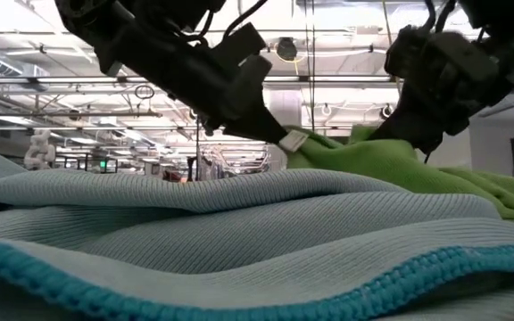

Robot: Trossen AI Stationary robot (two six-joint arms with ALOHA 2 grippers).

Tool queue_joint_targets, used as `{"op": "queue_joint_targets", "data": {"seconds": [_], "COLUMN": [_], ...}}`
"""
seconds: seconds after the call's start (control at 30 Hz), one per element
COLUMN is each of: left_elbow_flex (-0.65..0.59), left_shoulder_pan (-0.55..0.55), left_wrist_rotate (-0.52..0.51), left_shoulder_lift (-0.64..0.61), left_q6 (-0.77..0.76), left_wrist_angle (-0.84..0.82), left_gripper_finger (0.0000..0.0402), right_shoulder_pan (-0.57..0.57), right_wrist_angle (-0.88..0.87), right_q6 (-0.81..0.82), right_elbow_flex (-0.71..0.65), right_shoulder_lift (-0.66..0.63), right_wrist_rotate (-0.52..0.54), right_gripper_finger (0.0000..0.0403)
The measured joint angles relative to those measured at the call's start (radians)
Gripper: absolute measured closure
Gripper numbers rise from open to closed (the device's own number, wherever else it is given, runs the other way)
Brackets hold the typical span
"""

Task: Fold microfiber towels
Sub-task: Fold the center green towel

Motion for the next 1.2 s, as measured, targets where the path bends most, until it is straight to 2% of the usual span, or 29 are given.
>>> {"op": "queue_joint_targets", "data": {"seconds": [0.23,0.37,0.47,0.57,0.8,0.9,1.03,1.2], "left_elbow_flex": [0.000,0.000,0.000,0.000,-0.001,-0.001,0.000,0.000], "left_shoulder_pan": [0.047,0.083,0.104,0.115,0.117,0.114,0.090,0.030], "left_wrist_rotate": [0.015,0.027,0.076,0.096,0.053,0.053,0.053,0.051], "left_shoulder_lift": [0.009,0.046,0.079,0.117,0.146,0.121,0.052,-0.054], "left_q6": [0.003,0.002,0.002,-0.001,-0.026,-0.044,-0.048,-0.045], "left_wrist_angle": [-0.002,0.005,0.032,0.050,0.073,0.061,0.034,-0.023], "left_gripper_finger": [0.0395,0.0396,0.0395,0.0377,0.0304,0.0283,0.0274,0.0273], "right_shoulder_pan": [-0.049,-0.052,-0.052,-0.052,-0.061,-0.072,-0.078,-0.077], "right_wrist_angle": [-0.026,-0.029,-0.041,-0.056,-0.122,-0.143,-0.177,-0.225], "right_q6": [-0.026,-0.011,0.022,0.045,0.130,0.139,0.138,0.066], "right_elbow_flex": [0.000,0.000,0.001,0.001,0.001,0.001,0.001,0.001], "right_shoulder_lift": [0.000,0.000,0.000,0.000,0.000,0.000,-0.037,-0.185], "right_wrist_rotate": [0.003,0.013,0.016,0.044,0.092,0.095,0.119,0.117], "right_gripper_finger": [0.0393,0.0373,0.0349,0.0320,0.0255,0.0235,0.0223,0.0223]}}
